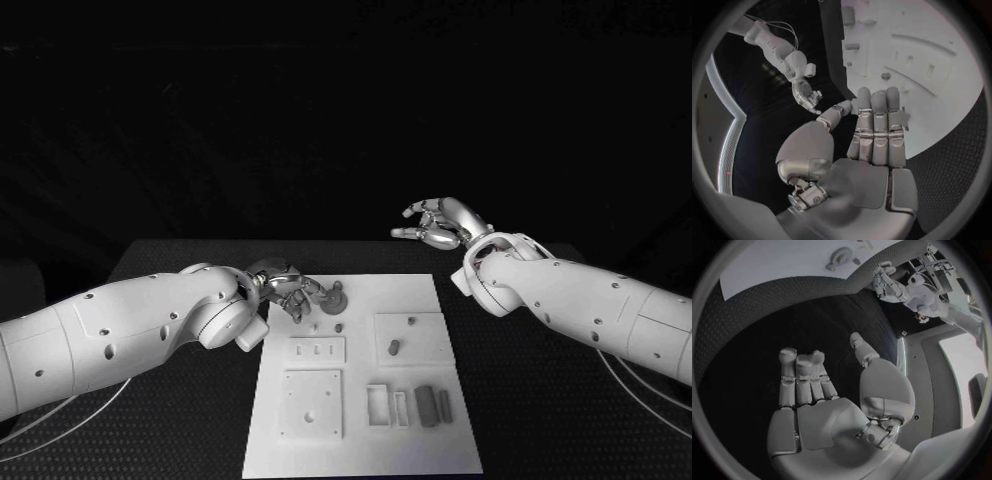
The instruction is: Assemble the parts on the task board
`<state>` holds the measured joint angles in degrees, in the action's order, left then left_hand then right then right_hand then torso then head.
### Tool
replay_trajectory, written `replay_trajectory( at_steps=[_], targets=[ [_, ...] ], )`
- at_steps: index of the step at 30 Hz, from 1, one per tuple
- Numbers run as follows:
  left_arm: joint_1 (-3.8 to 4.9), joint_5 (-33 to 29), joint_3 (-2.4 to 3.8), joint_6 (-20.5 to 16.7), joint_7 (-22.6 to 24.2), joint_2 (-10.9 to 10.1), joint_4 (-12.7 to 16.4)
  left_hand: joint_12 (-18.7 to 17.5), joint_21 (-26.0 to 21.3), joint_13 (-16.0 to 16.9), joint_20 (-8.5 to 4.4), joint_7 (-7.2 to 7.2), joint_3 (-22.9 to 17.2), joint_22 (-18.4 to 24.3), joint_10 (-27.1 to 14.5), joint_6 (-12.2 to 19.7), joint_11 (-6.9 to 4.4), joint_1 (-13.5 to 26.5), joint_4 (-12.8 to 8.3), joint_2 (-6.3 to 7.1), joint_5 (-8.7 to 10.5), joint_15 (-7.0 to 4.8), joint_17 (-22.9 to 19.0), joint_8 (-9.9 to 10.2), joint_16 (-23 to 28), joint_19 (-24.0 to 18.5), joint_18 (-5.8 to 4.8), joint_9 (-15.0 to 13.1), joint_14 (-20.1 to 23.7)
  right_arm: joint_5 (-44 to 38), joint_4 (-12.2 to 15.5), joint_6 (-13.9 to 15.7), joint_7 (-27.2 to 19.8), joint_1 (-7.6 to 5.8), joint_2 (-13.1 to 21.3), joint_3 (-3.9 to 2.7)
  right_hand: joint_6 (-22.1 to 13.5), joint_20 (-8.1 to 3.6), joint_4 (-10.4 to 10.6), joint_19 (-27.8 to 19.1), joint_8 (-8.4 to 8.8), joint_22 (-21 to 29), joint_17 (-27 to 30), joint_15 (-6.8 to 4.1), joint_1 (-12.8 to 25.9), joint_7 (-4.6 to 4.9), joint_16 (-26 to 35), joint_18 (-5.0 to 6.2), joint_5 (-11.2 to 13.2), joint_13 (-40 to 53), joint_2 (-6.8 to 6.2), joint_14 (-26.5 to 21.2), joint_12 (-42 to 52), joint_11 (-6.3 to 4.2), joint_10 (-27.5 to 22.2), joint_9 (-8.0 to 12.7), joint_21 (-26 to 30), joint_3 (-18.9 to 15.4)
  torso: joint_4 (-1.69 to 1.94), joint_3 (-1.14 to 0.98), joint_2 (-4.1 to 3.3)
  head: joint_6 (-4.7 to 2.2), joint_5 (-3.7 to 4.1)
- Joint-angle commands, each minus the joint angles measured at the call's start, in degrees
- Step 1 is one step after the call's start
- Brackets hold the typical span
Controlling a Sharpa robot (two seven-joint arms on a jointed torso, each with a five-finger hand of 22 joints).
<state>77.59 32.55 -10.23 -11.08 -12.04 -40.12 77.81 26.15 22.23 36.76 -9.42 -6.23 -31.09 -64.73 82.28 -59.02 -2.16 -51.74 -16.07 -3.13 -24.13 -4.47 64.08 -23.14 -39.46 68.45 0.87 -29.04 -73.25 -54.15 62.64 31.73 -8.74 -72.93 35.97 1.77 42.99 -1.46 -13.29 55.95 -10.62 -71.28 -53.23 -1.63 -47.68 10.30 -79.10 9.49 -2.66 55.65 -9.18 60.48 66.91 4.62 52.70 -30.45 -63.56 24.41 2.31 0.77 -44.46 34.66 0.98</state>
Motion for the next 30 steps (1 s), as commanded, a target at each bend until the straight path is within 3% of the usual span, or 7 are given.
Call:
replay_trajectory(
  at_steps=[1,3,8,12,20,21,30],
  targets=[
    [0.05,6.38,-0.08,2.97,-6.23,0.08,0.30,10.66,5.64,9.93,-2.28,3.41,-0.60,-5.28,-0.33,-2.30,-1.30,0.16,0.08,-0.36,-0.33,-3.36,2.44,0.05,-8.61,3.73,1.71,-3.21,-2.84,6.87,-2.10,-1.70,-1.50,-0.35,-0.46,-0.35,-0.79,0.00,-0.75,-0.38,-0.32,0.02,0.10,-0.06,0.11,0.75,0.21,5.51,-0.06,-0.15,0.87,-0.40,-0.23,-0.08,-0.25,-0.11,0.20,-0.23,0.09,-0.05,0.01,0.55,-0.13],
    [0.05,7.90,-0.11,5.63,-9.44,0.19,0.68,16.80,8.24,16.05,-3.39,3.60,-1.76,-8.26,-2.28,-2.38,-1.70,0.63,0.38,-0.37,-1.54,-4.78,1.97,0.21,-13.29,4.74,1.91,-4.28,-3.13,7.53,-3.11,-2.04,-1.43,-0.51,-0.64,-0.58,-0.82,0.07,-1.09,-0.40,-0.34,0.02,0.14,-0.06,0.11,0.75,0.19,5.51,-0.09,-0.22,1.19,-0.42,-0.19,-0.10,-0.25,-0.14,0.18,-0.43,0.14,-0.04,-0.03,0.84,-0.17],
    [0.07,11.79,-1.30,8.78,-14.38,0.56,1.79,20.38,10.41,18.92,-4.88,4.00,-2.33,-9.56,-1.27,-1.97,-2.14,0.45,0.28,-0.61,-1.81,-5.82,0.78,0.80,-17.72,8.63,2.65,-5.13,-6.07,8.92,-5.02,-3.33,-1.13,-0.88,-1.35,-0.72,-0.83,0.22,-1.90,-0.47,-0.42,0.02,0.25,-0.06,0.30,0.74,0.14,5.51,-0.07,-0.41,1.91,-0.45,-0.10,-0.09,-0.28,-0.22,0.16,-1.00,0.14,-0.02,-0.04,1.42,-0.06],
    [0.07,17.75,-1.35,8.57,-17.18,1.16,2.63,21.63,11.38,19.89,-5.00,4.12,-2.85,-9.98,-1.24,-1.76,-2.29,0.45,0.24,-0.71,-2.10,-6.08,-0.53,1.20,-19.17,10.77,2.45,-5.65,-6.87,10.03,-5.90,-4.21,-0.93,-1.02,-1.70,-0.77,-0.83,0.29,-2.25,-0.50,-0.46,0.02,0.31,-0.07,0.48,0.74,0.10,5.51,-0.06,-0.50,2.28,-0.47,-0.05,-0.08,-0.30,-0.25,0.16,-1.27,0.09,-0.01,-0.13,1.76,-0.03],
    [0.07,17.86,-1.64,9.75,-20.17,2.09,3.04,21.68,11.40,19.93,-5.01,4.12,-2.88,-9.99,-1.23,-1.75,-2.29,0.45,0.23,-0.72,-2.07,-6.09,-0.59,1.22,-19.23,10.82,2.45,-5.67,-6.89,10.77,-6.82,-5.11,-0.66,-1.20,-2.18,-0.80,-0.82,0.36,-3.00,-0.53,-0.55,0.03,0.42,-0.09,0.58,0.71,-0.02,5.51,-0.06,-0.71,3.10,-0.49,0.12,-0.11,-0.34,-0.33,0.13,-1.74,0.22,0.09,-0.12,2.77,0.12],
    [0.07,17.86,-1.66,9.93,-20.25,2.13,3.06,22.34,13.85,20.23,-5.62,4.41,-2.52,-11.02,-0.72,-2.63,-2.51,0.39,0.18,-0.57,-2.65,-6.22,0.20,0.83,-21.27,14.42,2.76,-5.97,-8.17,10.76,-6.84,-5.16,-0.64,-1.20,-2.22,-0.80,-0.82,0.36,-3.05,-0.53,-0.55,0.03,0.43,-0.09,0.55,0.71,-0.04,5.51,-0.06,-0.72,3.13,-0.48,0.14,-0.11,-0.33,-0.33,0.12,-1.75,0.20,0.08,-0.13,2.87,0.12],
    [0.07,18.32,-2.16,10.38,-20.80,2.67,2.96,23.26,15.80,20.50,-5.71,4.59,-3.49,-11.56,-1.32,-3.47,-2.72,1.98,1.04,-0.15,-3.29,-6.40,0.09,1.15,-24.63,14.51,2.53,-6.98,-6.54,10.62,-6.57,-5.63,-0.33,-1.24,-2.21,-0.80,-0.82,0.35,-3.32,-0.54,-0.60,0.00,0.48,-0.11,-0.01,0.69,-0.13,5.51,-0.06,-0.82,3.45,-0.48,0.25,-0.13,-0.35,-0.37,0.05,-1.93,0.28,0.15,-0.13,3.54,0.26]
  ],
)
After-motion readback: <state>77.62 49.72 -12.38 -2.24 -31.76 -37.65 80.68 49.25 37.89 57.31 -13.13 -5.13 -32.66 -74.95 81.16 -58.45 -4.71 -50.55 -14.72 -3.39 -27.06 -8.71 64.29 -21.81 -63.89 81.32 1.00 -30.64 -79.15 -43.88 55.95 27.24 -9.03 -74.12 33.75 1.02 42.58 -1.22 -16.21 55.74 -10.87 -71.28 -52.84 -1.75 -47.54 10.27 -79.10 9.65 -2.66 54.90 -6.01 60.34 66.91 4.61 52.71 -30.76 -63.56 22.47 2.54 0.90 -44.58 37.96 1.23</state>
